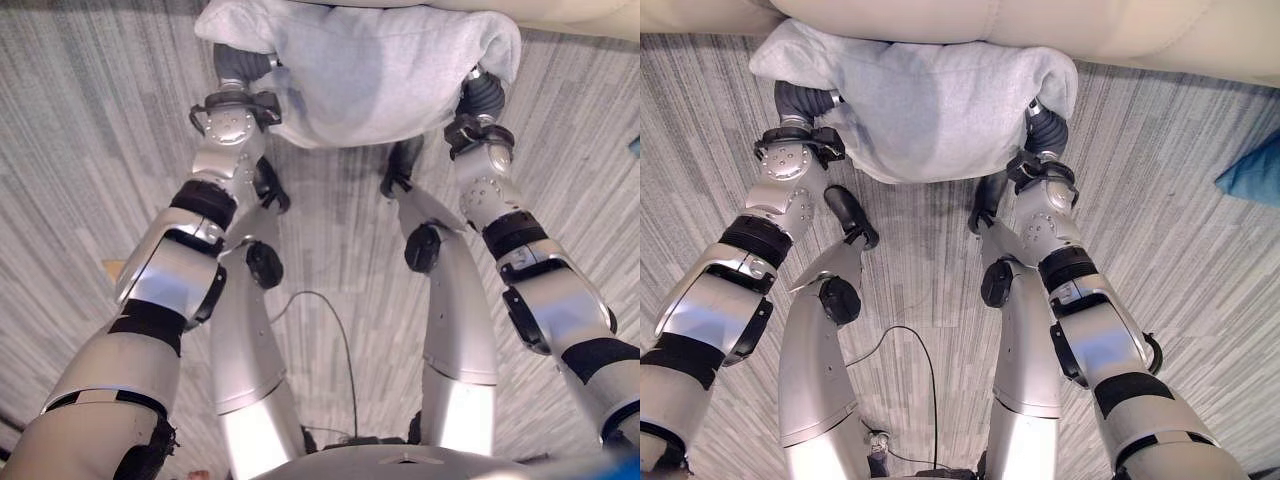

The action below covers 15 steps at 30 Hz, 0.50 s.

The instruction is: Pick up all the scattered cushions and arrange them neatly on the sofa.

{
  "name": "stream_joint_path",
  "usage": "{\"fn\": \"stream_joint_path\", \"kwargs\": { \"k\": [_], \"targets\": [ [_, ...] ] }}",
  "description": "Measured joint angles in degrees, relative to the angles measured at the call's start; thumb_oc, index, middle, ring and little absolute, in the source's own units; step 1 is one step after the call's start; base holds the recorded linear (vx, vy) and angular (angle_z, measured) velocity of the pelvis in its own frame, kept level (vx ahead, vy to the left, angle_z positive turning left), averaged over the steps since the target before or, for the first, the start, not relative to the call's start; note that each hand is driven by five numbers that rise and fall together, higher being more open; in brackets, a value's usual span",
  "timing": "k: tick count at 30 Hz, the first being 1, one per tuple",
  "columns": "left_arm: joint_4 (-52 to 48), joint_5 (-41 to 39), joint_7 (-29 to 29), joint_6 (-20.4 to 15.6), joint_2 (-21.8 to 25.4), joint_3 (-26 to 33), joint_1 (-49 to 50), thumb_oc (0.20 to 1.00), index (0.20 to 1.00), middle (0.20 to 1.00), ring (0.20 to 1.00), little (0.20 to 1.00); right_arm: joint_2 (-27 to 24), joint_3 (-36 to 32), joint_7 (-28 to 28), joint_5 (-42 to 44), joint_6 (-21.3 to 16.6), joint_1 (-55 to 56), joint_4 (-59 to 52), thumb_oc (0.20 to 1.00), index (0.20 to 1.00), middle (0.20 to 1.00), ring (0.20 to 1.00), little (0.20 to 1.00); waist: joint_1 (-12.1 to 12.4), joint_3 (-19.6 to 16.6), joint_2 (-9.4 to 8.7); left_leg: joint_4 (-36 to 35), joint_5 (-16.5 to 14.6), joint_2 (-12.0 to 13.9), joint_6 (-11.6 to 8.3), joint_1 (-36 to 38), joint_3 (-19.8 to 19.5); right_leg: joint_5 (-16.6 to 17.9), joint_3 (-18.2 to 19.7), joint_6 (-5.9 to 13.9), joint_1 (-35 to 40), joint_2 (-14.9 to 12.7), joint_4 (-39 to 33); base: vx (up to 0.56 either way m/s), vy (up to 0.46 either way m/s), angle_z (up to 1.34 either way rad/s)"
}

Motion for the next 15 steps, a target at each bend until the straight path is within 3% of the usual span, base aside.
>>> {"fn": "stream_joint_path", "kwargs": {
  "k": [7,9,11,12,13,14,15],
  "targets": [
    [-0.91,-2.69,0.10,-0.10,-1.07,3.01,0.62,0.200,0.200,0.200,0.200,0.200,-0.46,-0.27,-0.69,-0.90,0.20,0.39,-2.70,0.200,0.200,0.200,0.200,0.200,-0.18,1.53,0.90,-4.11,2.68,-0.65,-0.15,2.95,0.43,1.06,-0.73,-0.80,2.35,-0.03,-2.00,-0.04,0.023,0.05],
    [-2.83,-4.04,0.40,0.01,-2.27,5.32,3.34,0.200,0.200,0.200,0.200,0.200,-0.26,-0.16,-2.15,-3.90,1.21,1.51,-3.65,0.200,0.200,0.200,0.200,0.200,-0.67,5.57,1.00,-8.59,4.35,-1.22,-0.65,11.12,0.87,1.93,-1.35,-0.87,10.04,0.15,-5.29,-0.07,0.057,0.07],
    [-6.14,-4.21,0.49,-0.15,-2.63,7.05,8.67,0.200,0.200,0.200,0.200,0.200,-0.80,0.34,-2.60,-7.18,2.04,4.85,-5.84,0.200,0.200,0.200,0.200,0.200,-1.26,3.90,1.19,-13.01,6.05,-2.02,-0.88,15.73,0.81,3.38,-2.18,-0.43,14.71,0.62,-9.23,-0.07,0.084,0.05],
    [-7.51,-4.49,0.51,0.19,-3.03,7.33,9.85,0.200,0.200,0.200,0.200,0.200,-1.38,0.09,-2.74,-8.21,3.15,5.74,-6.56,0.200,0.200,0.200,0.200,0.200,-1.35,6.22,1.12,-15.33,6.87,-2.46,-1.02,20.55,0.93,4.11,-2.62,-0.29,19.72,0.71,-11.45,-0.04,0.085,0.08],
    [-11.73,-4.54,0.51,-0.23,-5.20,7.79,19.11,0.200,0.200,0.200,0.200,0.200,0.22,0.65,-2.83,-9.82,3.49,13.12,-8.47,0.200,0.200,0.200,0.200,0.200,-1.89,2.02,1.44,-18.77,6.87,-3.62,-1.33,25.47,0.73,3.92,-2.75,1.58,24.81,0.98,-14.83,-0.01,0.081,0.06],
    [-14.02,-4.55,0.50,-0.96,-6.18,7.88,23.41,0.200,0.200,0.200,0.200,0.200,0.47,0.66,-2.84,-10.52,3.48,16.85,-10.59,0.200,0.200,0.200,0.200,0.200,-1.72,-2.15,1.18,-18.78,6.72,-3.84,-1.30,25.02,0.93,4.08,-2.36,1.76,24.24,1.01,-14.99,0.00,0.077,0.09],
    [-18.90,-4.55,0.22,-1.06,-6.82,8.75,27.71,0.200,0.200,0.200,0.200,0.200,-0.68,0.41,-2.94,-11.87,3.56,20.42,-16.10,0.200,0.200,0.200,0.200,0.200,-1.65,-2.17,1.11,-18.32,6.66,-3.96,-1.20,27.14,0.61,4.35,-2.46,1.70,26.71,0.56,-14.44,0.00,0.050,0.10]
  ]
}}
